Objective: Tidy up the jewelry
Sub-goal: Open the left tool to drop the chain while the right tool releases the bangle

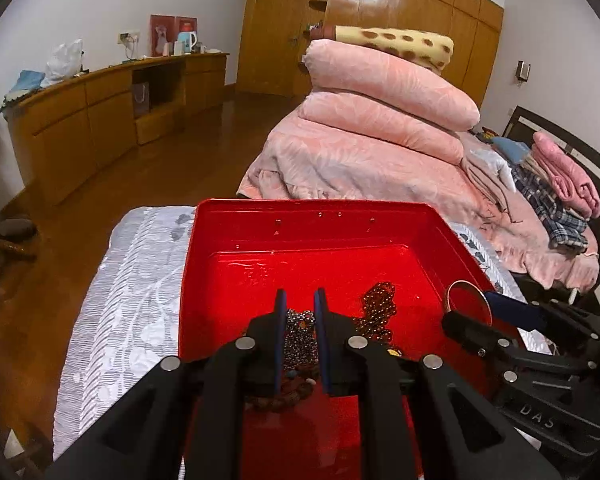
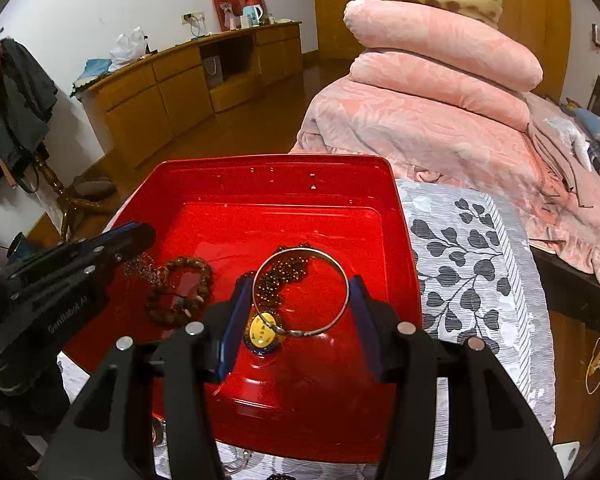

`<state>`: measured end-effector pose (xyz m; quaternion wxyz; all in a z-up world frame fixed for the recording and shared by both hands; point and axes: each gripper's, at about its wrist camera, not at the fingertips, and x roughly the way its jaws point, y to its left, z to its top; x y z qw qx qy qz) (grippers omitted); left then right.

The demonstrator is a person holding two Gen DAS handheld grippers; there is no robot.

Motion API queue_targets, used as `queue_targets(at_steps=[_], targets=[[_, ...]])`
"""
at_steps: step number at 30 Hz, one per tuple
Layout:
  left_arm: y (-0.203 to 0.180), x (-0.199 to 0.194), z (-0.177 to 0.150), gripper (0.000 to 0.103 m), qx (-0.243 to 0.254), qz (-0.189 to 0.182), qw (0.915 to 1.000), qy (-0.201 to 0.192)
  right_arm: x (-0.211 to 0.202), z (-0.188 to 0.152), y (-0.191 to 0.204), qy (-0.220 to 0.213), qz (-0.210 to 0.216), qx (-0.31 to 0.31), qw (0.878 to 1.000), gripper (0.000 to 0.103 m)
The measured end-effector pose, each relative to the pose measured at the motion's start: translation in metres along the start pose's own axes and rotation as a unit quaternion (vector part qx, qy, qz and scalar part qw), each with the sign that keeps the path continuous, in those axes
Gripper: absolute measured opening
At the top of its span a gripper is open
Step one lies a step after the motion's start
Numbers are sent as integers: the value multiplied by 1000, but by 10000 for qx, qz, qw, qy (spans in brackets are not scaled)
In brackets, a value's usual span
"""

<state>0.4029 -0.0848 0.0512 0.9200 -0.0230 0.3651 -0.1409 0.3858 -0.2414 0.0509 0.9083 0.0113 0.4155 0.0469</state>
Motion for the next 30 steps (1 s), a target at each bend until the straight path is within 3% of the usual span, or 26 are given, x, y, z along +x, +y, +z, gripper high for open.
queue_targets(at_steps=[4, 7, 30], targets=[[0, 3, 0, 14, 27, 69, 10000, 49, 2, 0, -1, 26, -29, -3, 10000, 49], [0, 4, 0, 15, 31, 132, 9999, 87, 2, 1, -3, -3, -151, 19, 9999, 59], [-15, -26, -11, 18, 259, 650, 9975, -128, -14, -9, 0, -7, -613, 81, 9981, 56]])
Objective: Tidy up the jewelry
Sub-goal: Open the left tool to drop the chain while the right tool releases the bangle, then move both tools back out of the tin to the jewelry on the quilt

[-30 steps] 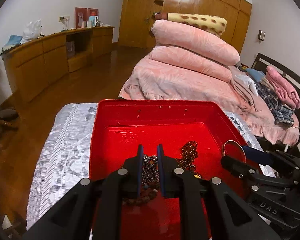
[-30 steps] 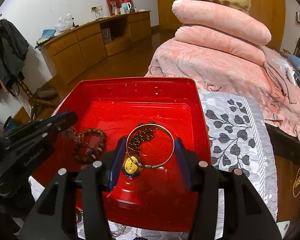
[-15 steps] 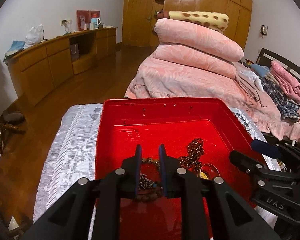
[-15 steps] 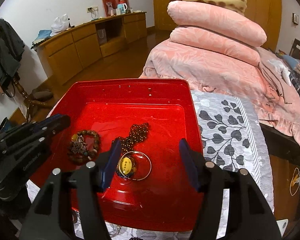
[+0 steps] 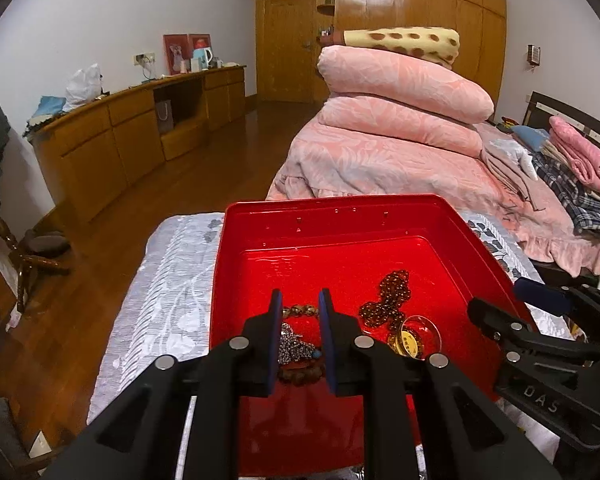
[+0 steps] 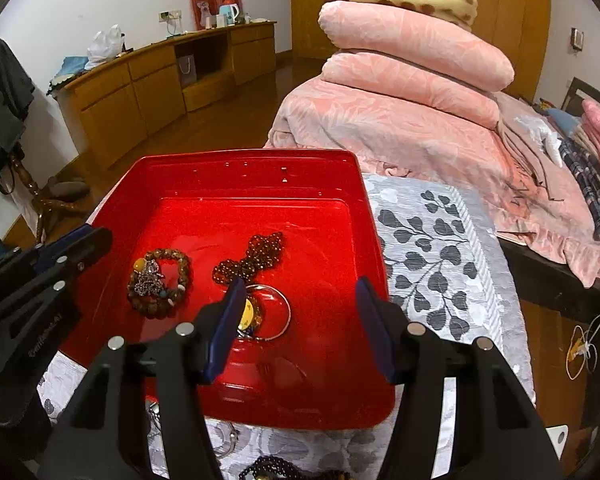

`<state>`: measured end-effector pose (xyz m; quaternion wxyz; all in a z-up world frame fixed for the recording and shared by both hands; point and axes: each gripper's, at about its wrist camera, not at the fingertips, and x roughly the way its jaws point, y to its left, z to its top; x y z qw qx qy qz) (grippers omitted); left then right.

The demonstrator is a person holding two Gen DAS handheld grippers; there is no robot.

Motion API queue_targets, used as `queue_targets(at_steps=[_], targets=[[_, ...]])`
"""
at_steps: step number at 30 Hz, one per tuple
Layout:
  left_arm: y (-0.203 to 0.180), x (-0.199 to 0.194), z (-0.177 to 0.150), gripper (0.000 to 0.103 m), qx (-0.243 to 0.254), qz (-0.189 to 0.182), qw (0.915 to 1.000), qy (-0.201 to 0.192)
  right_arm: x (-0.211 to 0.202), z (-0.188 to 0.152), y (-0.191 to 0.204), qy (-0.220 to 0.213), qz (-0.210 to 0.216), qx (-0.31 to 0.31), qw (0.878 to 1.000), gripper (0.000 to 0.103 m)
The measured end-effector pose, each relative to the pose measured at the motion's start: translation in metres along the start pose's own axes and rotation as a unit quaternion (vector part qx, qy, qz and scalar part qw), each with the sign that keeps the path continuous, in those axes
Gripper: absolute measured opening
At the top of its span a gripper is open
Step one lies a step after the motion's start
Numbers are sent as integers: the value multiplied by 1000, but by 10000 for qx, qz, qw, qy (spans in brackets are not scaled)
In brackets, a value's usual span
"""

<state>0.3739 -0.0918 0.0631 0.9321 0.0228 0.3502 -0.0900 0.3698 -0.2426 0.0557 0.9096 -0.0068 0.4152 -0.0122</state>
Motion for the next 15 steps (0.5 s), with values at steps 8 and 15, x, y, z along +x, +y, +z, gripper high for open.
queue_targets(at_steps=[8, 15], targets=[[-1, -20, -3, 18, -24, -11, 9999, -122, -24, -4, 2, -164, -74, -18, 9998, 56], [10, -56, -13, 18, -71, -16, 9994, -340, -54, -20, -6, -287, 206, 116, 9993, 56]])
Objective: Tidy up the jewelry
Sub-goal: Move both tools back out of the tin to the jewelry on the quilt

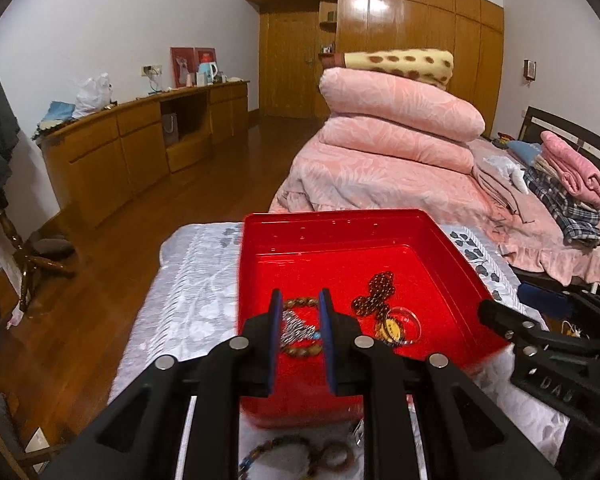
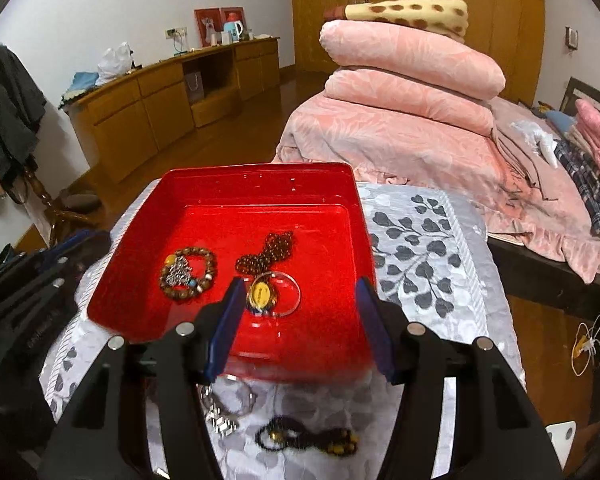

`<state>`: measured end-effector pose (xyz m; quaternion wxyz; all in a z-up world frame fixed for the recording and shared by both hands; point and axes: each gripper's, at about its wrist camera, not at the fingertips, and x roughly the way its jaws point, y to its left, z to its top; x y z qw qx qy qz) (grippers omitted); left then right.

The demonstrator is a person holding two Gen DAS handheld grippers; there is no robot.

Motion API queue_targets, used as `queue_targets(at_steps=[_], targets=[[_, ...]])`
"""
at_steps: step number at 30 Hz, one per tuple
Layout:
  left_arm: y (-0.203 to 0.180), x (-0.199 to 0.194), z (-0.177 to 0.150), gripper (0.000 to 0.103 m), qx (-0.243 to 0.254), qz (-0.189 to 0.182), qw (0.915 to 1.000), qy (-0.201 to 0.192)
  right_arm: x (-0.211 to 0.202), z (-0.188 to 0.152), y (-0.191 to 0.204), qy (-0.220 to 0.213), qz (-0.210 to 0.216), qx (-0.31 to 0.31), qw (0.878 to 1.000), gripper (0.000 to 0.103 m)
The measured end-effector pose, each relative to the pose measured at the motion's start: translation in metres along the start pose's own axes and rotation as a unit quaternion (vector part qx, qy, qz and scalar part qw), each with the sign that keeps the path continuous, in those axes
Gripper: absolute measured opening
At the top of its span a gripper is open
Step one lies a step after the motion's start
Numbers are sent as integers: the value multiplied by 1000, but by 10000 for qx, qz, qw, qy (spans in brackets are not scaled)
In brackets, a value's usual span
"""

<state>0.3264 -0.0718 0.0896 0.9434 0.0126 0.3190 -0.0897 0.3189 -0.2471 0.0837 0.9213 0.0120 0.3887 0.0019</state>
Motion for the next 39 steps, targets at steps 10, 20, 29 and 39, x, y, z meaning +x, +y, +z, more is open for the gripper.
queue_targets(at_steps=[10, 20, 29, 39], targets=[[24, -33, -39, 18, -163, 48, 9998, 66, -24, -48, -12, 88, 188, 231, 9995, 56], [32, -38, -88, 21, -177, 91, 9989, 429, -23, -95, -13, 326, 276, 331, 9985, 56], [36, -15, -113, 25, -226, 128, 9961, 849, -4, -119, -30, 651, 134, 517, 9964, 56], [30, -6, -121, 29, -198, 103, 9946, 1014, 16, -123, -19, 854, 176, 362, 9955, 68]])
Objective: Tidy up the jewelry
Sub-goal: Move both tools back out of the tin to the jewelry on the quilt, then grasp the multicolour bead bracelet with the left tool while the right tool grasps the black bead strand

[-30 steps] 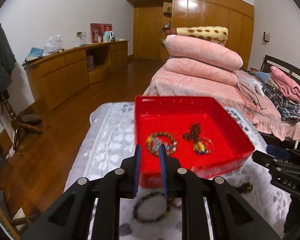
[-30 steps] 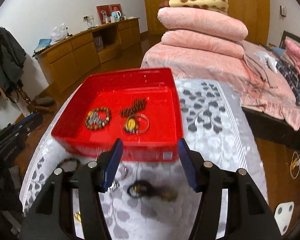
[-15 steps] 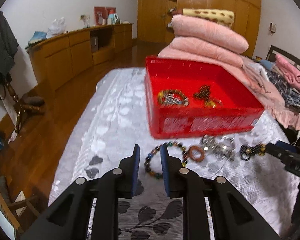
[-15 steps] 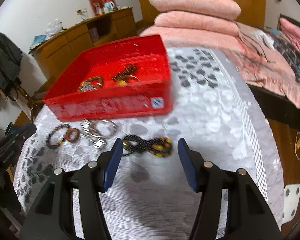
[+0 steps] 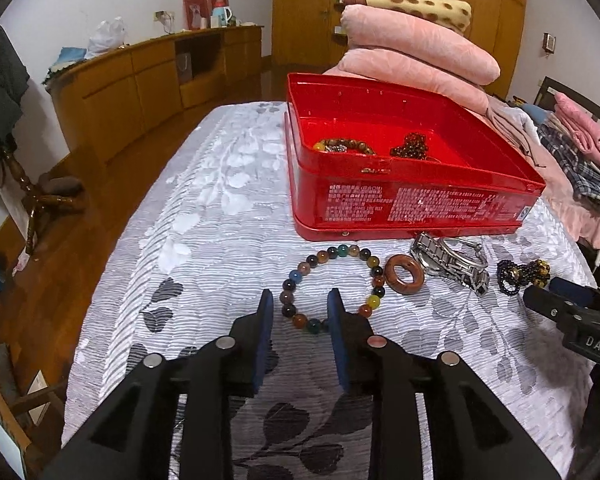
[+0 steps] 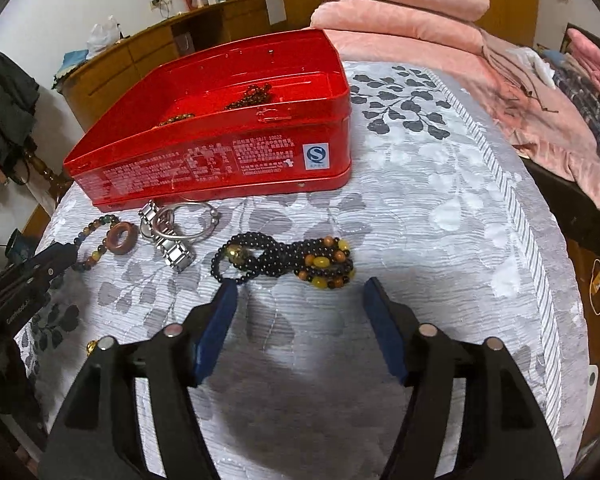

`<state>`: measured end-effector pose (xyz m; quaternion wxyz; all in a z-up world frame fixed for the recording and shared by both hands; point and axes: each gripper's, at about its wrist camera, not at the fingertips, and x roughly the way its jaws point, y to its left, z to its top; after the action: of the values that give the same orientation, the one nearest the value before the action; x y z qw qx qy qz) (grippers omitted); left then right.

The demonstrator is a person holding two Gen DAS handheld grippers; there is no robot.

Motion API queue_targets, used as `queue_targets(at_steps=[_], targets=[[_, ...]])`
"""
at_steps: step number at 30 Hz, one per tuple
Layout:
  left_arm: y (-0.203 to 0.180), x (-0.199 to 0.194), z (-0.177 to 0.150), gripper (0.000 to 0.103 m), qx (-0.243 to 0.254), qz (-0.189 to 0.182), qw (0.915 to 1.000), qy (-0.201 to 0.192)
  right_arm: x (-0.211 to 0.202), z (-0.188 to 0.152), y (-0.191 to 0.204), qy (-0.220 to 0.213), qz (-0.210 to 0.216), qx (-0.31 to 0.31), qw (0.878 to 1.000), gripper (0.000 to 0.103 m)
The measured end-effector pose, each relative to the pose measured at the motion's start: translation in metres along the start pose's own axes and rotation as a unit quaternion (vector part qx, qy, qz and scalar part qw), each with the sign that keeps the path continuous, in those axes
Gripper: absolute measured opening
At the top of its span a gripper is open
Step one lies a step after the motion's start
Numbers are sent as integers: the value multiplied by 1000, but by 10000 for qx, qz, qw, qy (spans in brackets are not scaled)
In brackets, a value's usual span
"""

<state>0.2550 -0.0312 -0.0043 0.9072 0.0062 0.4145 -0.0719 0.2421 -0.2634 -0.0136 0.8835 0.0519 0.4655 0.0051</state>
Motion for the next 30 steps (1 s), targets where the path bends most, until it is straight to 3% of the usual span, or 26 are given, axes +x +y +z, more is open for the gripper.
queue_targets(at_steps=[9, 11, 13, 18, 27, 30], targets=[[-1, 6, 3, 32, -23, -60, 10000, 73, 16, 16, -2, -11, 77, -189, 9998, 77], [-2, 8, 3, 32, -22, -51, 9999, 93, 16, 16, -1, -36, 70, -231, 9997, 75], [-2, 9, 4, 32, -17, -37, 9999, 105, 14, 15, -1, -59, 98, -279, 9995, 65], [-3, 9, 4, 36, 6, -22, 9999, 101, 7, 9, 1, -29, 156, -301, 9994, 56], [-3, 8, 4, 37, 4, -10, 10000, 94, -8, -7, 10, 125, 588, -461, 9971, 56], [-4, 8, 4, 37, 19, 10, 10000, 94, -8, -4, 8, 91, 508, -439, 9977, 56]])
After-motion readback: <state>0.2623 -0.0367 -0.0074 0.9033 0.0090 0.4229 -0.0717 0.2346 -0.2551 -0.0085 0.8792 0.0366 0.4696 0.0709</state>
